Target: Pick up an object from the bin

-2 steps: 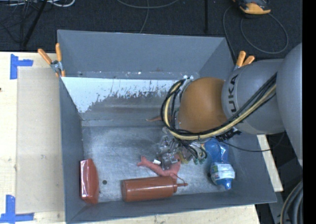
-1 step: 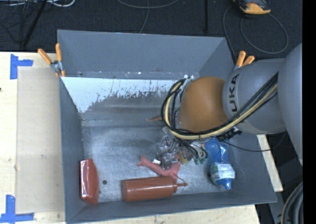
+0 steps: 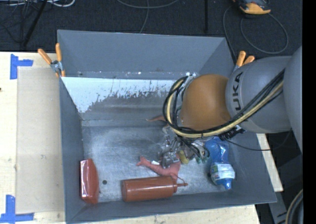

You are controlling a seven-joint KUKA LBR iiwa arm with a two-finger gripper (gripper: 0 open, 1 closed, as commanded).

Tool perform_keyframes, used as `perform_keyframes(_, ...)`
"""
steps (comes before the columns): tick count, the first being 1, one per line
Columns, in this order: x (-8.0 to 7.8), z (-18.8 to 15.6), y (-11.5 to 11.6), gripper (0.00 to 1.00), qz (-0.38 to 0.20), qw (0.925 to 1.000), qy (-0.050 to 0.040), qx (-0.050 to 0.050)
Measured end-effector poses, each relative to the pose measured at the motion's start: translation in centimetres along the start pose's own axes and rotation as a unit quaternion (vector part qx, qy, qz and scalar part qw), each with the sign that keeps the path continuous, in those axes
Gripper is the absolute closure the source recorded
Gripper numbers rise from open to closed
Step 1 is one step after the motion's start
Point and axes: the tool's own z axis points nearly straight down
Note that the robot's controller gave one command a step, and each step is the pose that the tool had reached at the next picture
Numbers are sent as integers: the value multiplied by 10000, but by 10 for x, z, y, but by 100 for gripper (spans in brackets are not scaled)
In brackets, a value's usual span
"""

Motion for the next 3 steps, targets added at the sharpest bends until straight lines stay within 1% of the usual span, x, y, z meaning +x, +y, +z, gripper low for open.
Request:
perform_keyframes(2,-1,-36,1,100,-4,10000,-43,-6)
perform_keyframes(3,-1,-47,1,100,-2,10000,-44,-5)
